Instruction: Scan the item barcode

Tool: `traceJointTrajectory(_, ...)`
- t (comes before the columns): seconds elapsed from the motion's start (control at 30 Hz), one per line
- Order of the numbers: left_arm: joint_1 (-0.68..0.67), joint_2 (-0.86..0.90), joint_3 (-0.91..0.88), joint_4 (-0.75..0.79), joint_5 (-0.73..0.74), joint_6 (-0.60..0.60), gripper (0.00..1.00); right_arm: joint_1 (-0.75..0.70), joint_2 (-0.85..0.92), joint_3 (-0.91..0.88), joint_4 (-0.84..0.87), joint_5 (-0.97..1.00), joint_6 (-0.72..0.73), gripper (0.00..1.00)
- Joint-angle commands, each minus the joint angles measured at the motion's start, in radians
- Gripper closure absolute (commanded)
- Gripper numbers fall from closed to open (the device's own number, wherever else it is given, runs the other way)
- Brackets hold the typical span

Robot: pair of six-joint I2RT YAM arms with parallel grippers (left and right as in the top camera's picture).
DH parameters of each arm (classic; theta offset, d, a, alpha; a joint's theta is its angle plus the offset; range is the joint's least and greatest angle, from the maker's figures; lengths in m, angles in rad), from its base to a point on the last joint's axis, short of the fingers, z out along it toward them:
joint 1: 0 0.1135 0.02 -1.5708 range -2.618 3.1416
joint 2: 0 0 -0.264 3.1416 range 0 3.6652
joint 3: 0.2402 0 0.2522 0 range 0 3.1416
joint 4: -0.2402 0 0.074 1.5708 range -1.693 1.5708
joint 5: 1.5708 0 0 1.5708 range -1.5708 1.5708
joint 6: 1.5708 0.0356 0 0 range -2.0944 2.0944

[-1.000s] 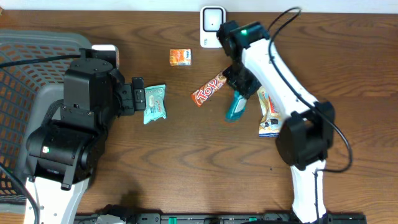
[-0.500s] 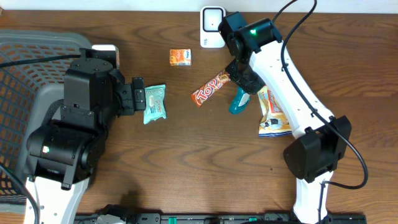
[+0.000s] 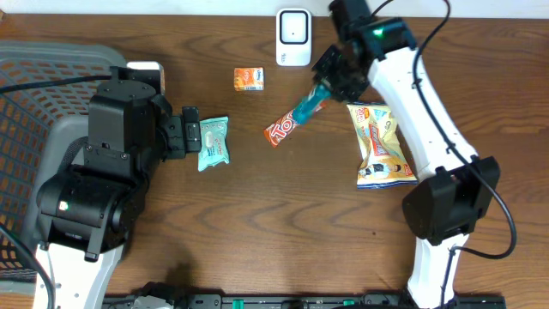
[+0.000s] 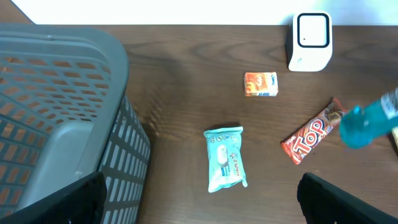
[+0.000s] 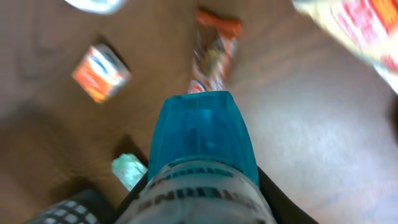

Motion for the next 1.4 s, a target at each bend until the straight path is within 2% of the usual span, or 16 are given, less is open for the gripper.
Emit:
traceJointTrajectory(0.0, 0.005, 0.004, 0.000, -0.002, -0.009, 0.002, 0.02, -0.017, -0.023, 0.023, 0.105, -0.041, -0.186, 0.99)
traceJointTrajectory(0.2, 0.005, 0.004, 0.000, -0.002, -0.009, 0.002, 0.02, -0.020, -0.018, 0.016, 0.323, -0.089, -0.280, 0.99)
traceJointTrajectory(0.3, 0.005, 0.004, 0.000, -0.002, -0.009, 0.002, 0.02, -0.020, 0.003, -0.006, 0.452, -0.192, -0.331, 0.99)
traceJointTrajectory(0.57, 0.005, 0.004, 0.000, -0.001, -0.009, 0.002, 0.02, -0.061, 0.137, -0.023, 0.800, -0.389, -0.337, 0.99)
traceJointTrajectory(0.73, 0.005, 0.004, 0.000, -0.002, -0.009, 0.002, 0.02, -0.094, 0.238, -0.023, 1.032, -0.474, -0.268, 0.99)
traceJointTrajectory(1.0, 0.005, 0.004, 0.000, -0.002, -0.009, 0.002, 0.02, -0.148, 0.400, -0.022, 1.369, -0.582, -0.048, 0.99)
traceJointTrajectory(1.37, 0.005, 0.004, 0.000, -0.002, -0.009, 0.002, 0.02, -0.161, 0.457, -0.013, 1.412, -0.632, -0.024, 0.99)
